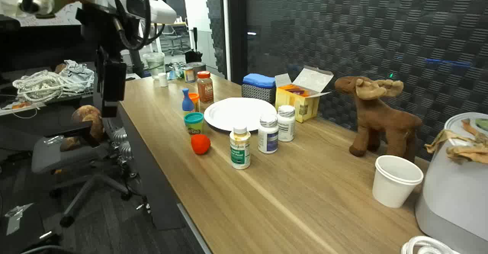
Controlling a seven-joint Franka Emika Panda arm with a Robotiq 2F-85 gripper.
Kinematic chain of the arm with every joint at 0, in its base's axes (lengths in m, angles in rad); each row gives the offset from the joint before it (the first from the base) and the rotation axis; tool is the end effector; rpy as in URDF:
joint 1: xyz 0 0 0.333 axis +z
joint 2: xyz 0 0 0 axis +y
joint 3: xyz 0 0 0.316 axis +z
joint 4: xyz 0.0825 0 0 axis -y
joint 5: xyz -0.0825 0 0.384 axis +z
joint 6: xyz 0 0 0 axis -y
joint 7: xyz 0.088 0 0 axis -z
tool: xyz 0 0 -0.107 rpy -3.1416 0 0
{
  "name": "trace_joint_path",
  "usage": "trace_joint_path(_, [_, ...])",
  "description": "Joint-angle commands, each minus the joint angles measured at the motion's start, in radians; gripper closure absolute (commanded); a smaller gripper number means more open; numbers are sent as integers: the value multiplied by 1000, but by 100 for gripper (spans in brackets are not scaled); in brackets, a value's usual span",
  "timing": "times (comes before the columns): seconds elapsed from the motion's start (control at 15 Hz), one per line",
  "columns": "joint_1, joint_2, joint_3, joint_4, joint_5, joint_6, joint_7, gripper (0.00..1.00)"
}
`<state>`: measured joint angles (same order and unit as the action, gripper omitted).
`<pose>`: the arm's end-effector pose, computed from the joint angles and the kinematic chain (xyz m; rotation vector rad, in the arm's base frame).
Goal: Put the bottles and the orange object on the plate
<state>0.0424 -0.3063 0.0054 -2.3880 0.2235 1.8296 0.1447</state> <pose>0.4169 0.0379 0.4195 -2.9220 0.2670 0.3989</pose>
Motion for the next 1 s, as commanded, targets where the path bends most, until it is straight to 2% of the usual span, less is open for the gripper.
trace_joint_path(0.0, [-11, 0, 10, 5, 2, -1, -2, 0])
trace_joint_path(0.53, [-19, 12, -2, 38, -20, -14, -42, 0])
trace_joint_path(0.67, [-29, 46, -10, 89, -63, -41, -76, 0])
trace_joint_path(0.93, [-61, 174, -31, 265, -191, -76, -135, 0])
